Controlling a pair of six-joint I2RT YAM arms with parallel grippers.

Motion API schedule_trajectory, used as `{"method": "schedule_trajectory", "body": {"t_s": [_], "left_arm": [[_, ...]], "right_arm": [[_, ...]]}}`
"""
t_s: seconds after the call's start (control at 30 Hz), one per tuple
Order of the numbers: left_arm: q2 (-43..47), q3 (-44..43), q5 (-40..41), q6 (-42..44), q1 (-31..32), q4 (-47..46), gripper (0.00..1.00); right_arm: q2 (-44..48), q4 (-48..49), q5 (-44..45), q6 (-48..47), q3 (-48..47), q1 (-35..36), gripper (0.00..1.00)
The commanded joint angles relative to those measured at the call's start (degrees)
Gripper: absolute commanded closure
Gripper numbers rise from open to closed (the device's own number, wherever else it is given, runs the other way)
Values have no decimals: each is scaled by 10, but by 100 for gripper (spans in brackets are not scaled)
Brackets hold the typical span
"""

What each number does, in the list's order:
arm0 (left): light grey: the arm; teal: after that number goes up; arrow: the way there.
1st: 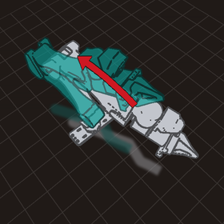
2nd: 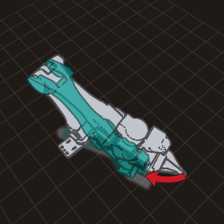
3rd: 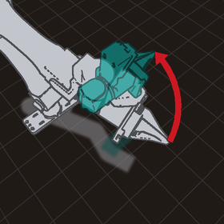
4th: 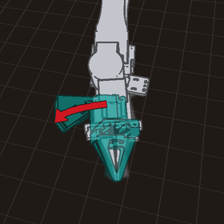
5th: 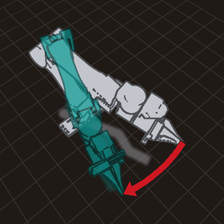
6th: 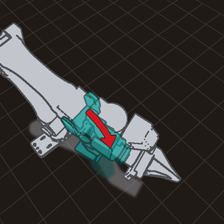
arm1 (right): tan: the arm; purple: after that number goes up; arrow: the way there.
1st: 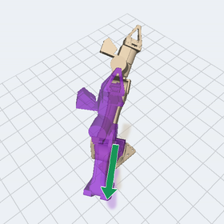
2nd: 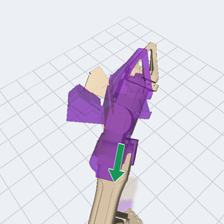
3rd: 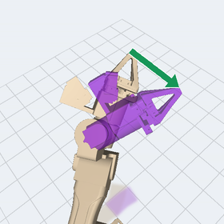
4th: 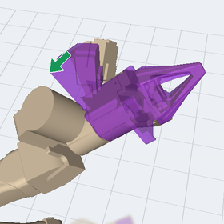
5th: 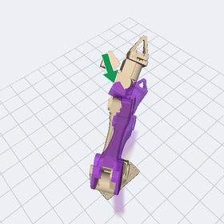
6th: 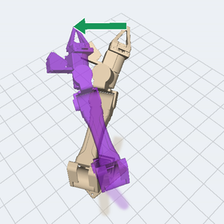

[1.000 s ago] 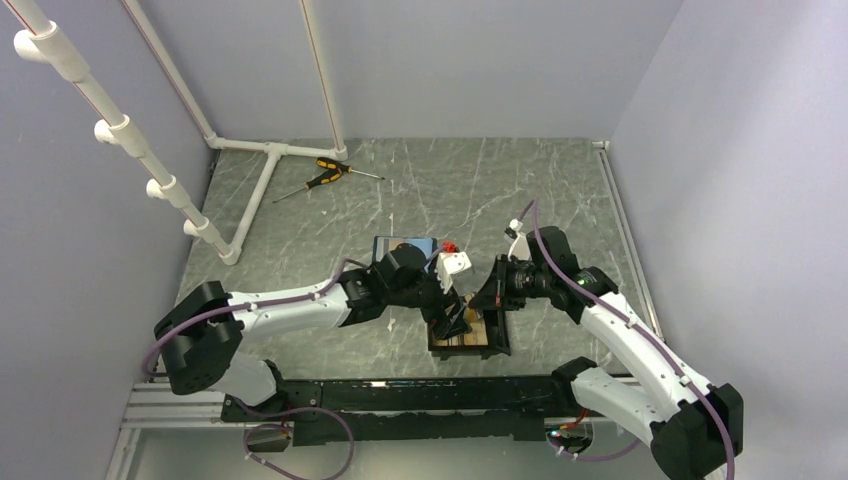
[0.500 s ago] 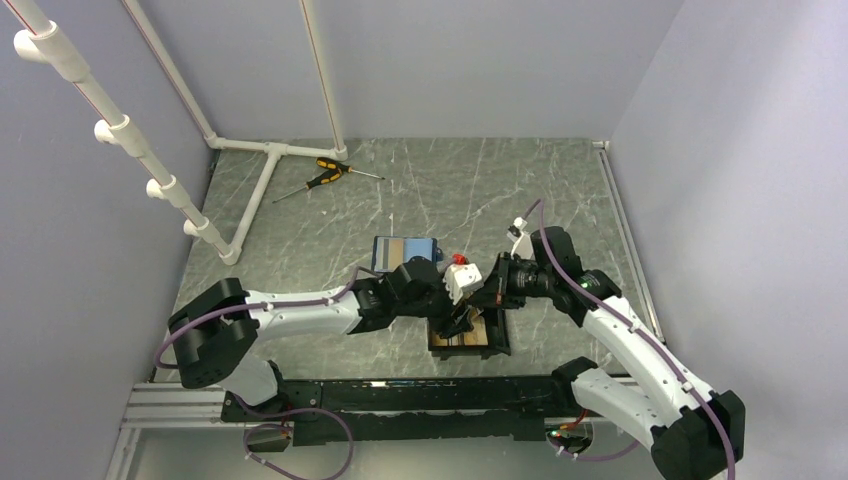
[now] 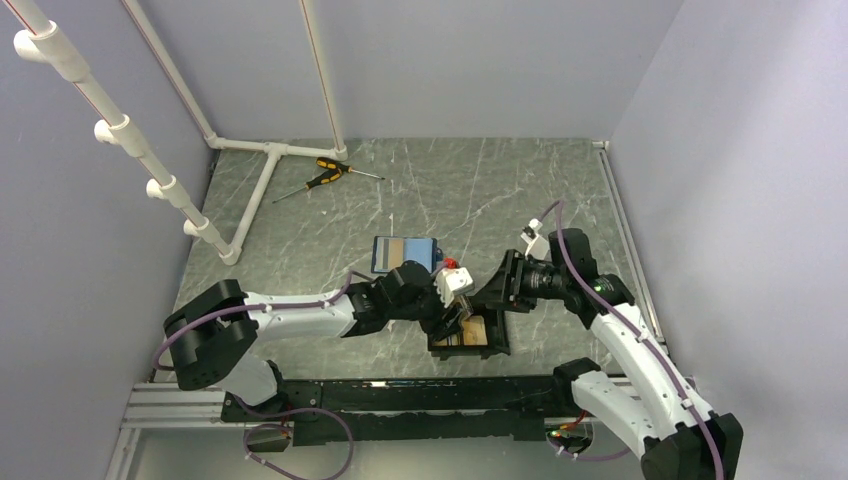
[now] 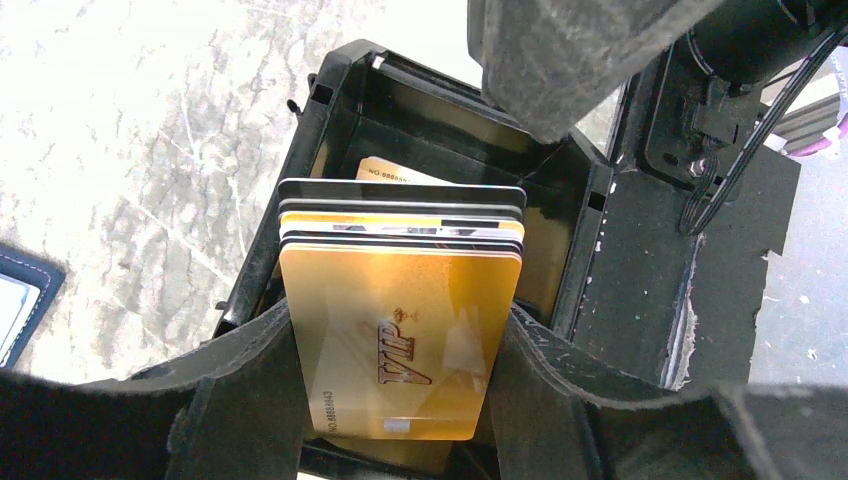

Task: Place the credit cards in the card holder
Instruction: Pick up the credit card from the storage box.

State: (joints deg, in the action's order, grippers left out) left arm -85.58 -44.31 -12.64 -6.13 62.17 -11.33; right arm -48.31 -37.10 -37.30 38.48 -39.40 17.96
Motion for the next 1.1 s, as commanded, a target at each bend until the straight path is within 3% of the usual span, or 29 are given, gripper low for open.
{"method": "schedule_trajectory", "body": {"t_s": [0.0,0.17,0.57,1.07], "left_arm": [[28,2,-9,19,1,-25,92],[26,1,-28,16,1,-34,93],[14,-6,-44,21,1,-41,94],[-2,-20,-55,33,1,-31,95]], "right_arm": [[11,-4,-62,-26,5,-18,53],[4,31,-112,-35,19,-18,59],[-24,40,-93,-45,35,-18,77],[-45,34,-75,-59,22,-17,78]]}}
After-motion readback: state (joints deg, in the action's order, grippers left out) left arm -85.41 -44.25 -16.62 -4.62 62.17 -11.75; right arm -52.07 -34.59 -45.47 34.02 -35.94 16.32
